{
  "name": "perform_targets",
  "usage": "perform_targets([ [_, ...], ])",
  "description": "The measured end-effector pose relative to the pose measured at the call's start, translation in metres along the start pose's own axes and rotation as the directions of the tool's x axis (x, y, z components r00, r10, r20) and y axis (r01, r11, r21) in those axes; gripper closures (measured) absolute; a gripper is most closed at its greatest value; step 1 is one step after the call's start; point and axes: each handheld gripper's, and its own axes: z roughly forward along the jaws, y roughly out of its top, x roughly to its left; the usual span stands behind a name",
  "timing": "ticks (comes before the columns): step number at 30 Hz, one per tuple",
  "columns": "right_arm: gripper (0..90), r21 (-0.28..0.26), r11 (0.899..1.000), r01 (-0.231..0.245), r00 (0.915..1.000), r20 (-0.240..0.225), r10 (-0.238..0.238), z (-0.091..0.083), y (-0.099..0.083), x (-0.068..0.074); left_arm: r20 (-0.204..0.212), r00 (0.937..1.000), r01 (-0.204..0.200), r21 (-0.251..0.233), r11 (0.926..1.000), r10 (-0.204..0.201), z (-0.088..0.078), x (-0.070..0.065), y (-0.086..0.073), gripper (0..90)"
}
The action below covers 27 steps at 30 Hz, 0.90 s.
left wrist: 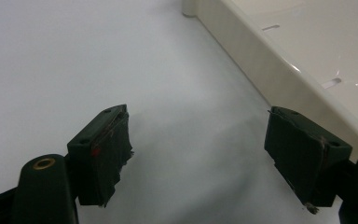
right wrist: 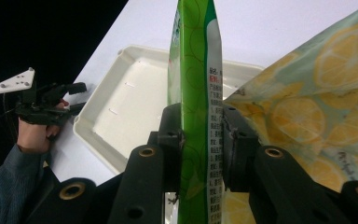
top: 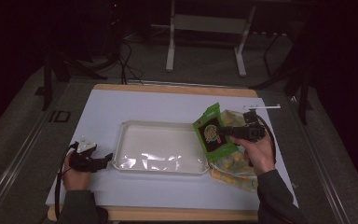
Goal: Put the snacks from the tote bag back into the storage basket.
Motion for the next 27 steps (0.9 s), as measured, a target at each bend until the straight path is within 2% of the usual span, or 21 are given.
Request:
perform_targets([
  [13,72.7,0.016,1.000,-0.002,1.0000,-0.009,0.002,0.020,-0.005,0.004,0.002,1.0000,-0.001,0.001,1.0000,0.001,0.000,0.000,0.000,22.7],
  [27,72.6,0.013,1.000,-0.025,0.9997,-0.008,0.025,0.034,-0.012,0.003,0.002,1.0000,-0.003,0.001,1.0000,0.003,0.000,0.000,0.000,22.7],
])
